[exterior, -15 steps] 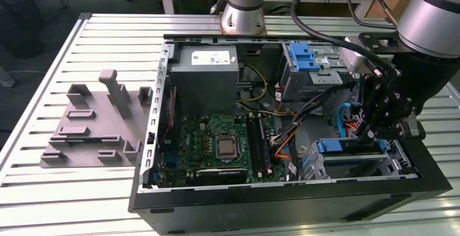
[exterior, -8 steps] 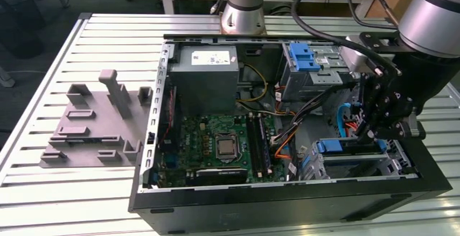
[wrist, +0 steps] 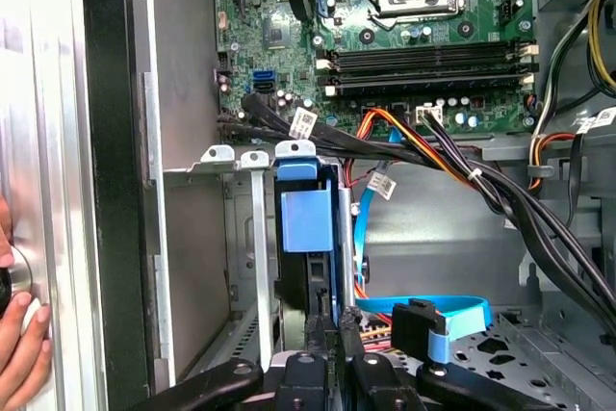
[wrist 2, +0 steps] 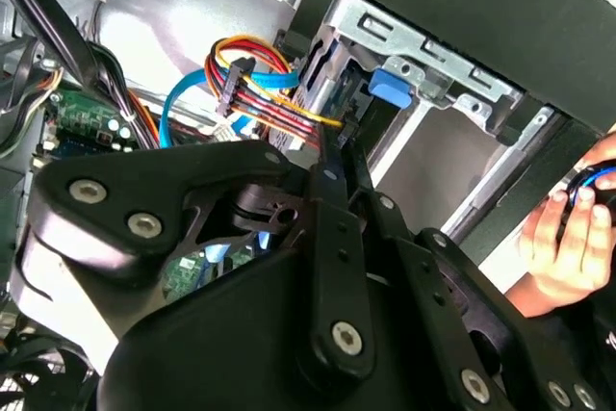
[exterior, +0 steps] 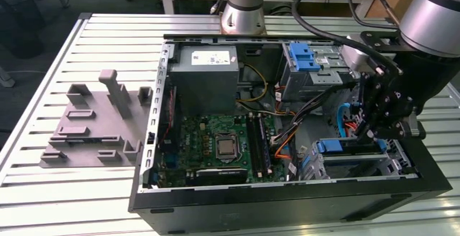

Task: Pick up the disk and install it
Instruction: 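Insert the first disk wire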

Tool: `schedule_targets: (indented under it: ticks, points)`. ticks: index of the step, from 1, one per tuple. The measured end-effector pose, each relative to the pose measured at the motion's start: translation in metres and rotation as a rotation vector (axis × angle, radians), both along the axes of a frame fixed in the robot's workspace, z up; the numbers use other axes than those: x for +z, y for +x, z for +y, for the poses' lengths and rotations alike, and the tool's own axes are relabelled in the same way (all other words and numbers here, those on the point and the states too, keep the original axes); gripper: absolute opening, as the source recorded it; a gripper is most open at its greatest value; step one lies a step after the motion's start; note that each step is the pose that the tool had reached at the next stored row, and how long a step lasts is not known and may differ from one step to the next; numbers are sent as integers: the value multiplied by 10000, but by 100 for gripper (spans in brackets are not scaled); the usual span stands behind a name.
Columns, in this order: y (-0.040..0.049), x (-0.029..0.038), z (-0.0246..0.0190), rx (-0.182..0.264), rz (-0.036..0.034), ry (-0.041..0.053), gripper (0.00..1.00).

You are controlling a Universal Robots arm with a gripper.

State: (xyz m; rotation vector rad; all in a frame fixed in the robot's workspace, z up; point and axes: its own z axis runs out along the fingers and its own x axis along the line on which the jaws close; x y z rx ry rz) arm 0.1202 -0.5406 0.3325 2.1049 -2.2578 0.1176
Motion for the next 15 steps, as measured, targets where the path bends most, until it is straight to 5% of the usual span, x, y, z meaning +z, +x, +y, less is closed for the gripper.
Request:
schedule_targets:
  ticks: [8,15]
  points:
    - [2,7,0,1,-1,6,17]
    - [5,6,1,0,0,134,17]
